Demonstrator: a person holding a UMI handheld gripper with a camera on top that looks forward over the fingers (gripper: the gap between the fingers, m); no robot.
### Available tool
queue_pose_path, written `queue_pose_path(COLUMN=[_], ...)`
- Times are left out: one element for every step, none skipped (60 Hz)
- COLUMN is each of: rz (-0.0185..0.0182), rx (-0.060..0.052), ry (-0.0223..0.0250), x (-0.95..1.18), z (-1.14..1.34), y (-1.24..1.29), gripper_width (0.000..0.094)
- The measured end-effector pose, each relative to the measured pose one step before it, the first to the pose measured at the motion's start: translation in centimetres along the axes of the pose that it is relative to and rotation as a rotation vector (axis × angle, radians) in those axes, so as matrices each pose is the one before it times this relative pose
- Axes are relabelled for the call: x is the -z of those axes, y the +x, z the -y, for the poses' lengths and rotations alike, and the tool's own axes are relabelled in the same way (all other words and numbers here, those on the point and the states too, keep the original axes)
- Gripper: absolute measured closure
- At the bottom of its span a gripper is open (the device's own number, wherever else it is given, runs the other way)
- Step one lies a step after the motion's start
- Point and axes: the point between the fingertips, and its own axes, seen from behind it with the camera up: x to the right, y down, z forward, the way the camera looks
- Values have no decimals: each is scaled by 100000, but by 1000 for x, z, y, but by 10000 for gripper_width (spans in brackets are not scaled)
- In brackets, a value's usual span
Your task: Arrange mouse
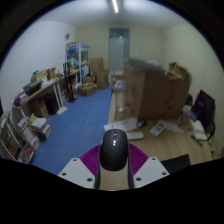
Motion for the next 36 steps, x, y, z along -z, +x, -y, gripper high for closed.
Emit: queue_pose_path(rz=[-733,-886,-1216,-1444,-1537,-1504,-1458,-1382,-1305,-1298,-1358,-1311,-1214,-1470,-1627,-1362,-1155,-865,-427,55,403,712,974,1205,1122,921,1020,794,948,931,913,899,741,1015,674,433], rx=[577,763,735,710,568,397,96,-237,-458,-481,-348,-90,40,222,293,88,-119,-323,-533,-737,-908,-863,-813,-690,-762,-820,-760,-477,-240,45,246,441,585,521,512,533], ry=[2052,1982,2157,2121,1929,1644,1287,1065,922,745,611,438,95,-205,-523,-625,-615,-618,-786,-1176,-1507,-1726,-1680,-1735,-1844,-1944,-1914,-2261,-2384,-2387,-2167,-1800,-1613,-1484,-1688,-1827], x=[1199,948,1436,1134,759,939,879,790,677,601,452,213,-7,93,208,-160,-239,-353,-433,-468,-511,-646,-806,-733,-739,-698,-875,-666,-784,-785,-769,-769,-643,-1106,-712,-306], z=[873,1021,588,793,893,596,506,391,313,210,119,-46,-33,-338,-578,-628,-640,-744,-863,-982,-1065,-1092,-1420,-1014,-1139,-1203,-1043,-1314,-1190,-1178,-1112,-970,-961,-857,-841,-745], y=[512,500,723,900,1058,981,1086,1187,1223,1257,1268,1214,1777,1336,946,1379,1234,1069,963,840,671,552,472,549,360,138,425,115,211,159,155,196,-170,343,166,-39], gripper_width=[564,564,565,565,563,566,566,565,565,565,565,565,566,567,569,567,565,567,567,566,568,567,567,566,566,565,570,565,564,564,563,563,565,564,563,563])
